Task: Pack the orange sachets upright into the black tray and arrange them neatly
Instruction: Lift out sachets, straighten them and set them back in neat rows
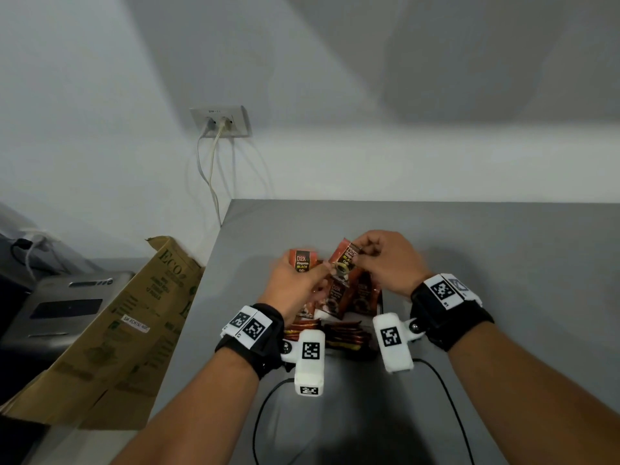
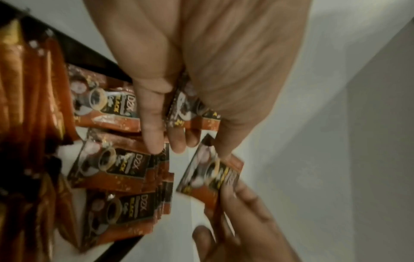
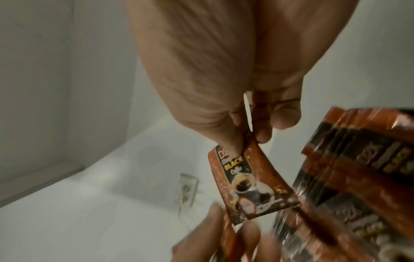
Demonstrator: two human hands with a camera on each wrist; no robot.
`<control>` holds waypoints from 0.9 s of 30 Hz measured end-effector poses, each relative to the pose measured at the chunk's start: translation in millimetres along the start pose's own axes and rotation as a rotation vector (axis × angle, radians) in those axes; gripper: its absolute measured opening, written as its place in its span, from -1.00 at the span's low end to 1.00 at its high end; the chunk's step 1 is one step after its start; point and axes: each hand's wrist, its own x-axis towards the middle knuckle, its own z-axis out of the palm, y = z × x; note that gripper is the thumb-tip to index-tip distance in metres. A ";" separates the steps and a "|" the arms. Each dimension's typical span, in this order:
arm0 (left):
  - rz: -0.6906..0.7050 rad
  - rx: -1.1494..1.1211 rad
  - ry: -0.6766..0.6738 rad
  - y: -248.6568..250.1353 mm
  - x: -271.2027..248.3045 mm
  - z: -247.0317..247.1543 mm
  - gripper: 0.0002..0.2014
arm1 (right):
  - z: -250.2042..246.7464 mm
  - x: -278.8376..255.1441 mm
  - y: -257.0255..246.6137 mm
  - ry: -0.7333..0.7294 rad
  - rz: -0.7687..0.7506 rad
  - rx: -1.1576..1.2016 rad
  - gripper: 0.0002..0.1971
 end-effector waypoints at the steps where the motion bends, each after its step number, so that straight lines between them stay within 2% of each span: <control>1: -0.010 0.001 0.042 -1.4 2.4 -4.6 -0.81 | -4.1 0.2 6.5 0.003 0.014 -0.049 -0.88; 3: -0.035 0.020 0.087 -5.3 6.1 -13.7 -0.86 | -3.6 -1.5 18.4 -0.064 0.054 -0.172 -0.85; 6: -0.048 0.063 0.084 -9.5 5.1 -20.1 -0.84 | 17.2 -2.9 29.9 -0.160 0.097 -0.298 -0.79; 12: -0.071 0.089 0.021 -16.8 -0.2 -27.1 -0.76 | 51.3 1.6 30.0 -0.266 0.048 -0.388 -0.75; 16: -0.074 0.079 0.025 -19.6 -2.4 -32.2 -0.76 | 56.4 4.3 27.9 -0.256 0.051 -0.387 -0.78; 21: -0.068 0.099 0.025 -18.5 -5.1 -36.8 -0.88 | 45.7 -1.2 23.2 -0.162 0.073 -0.423 -0.84; 27: -0.077 0.102 0.016 -17.8 -4.9 -33.0 -0.86 | 45.7 -4.5 20.9 -0.195 0.082 -0.465 -0.83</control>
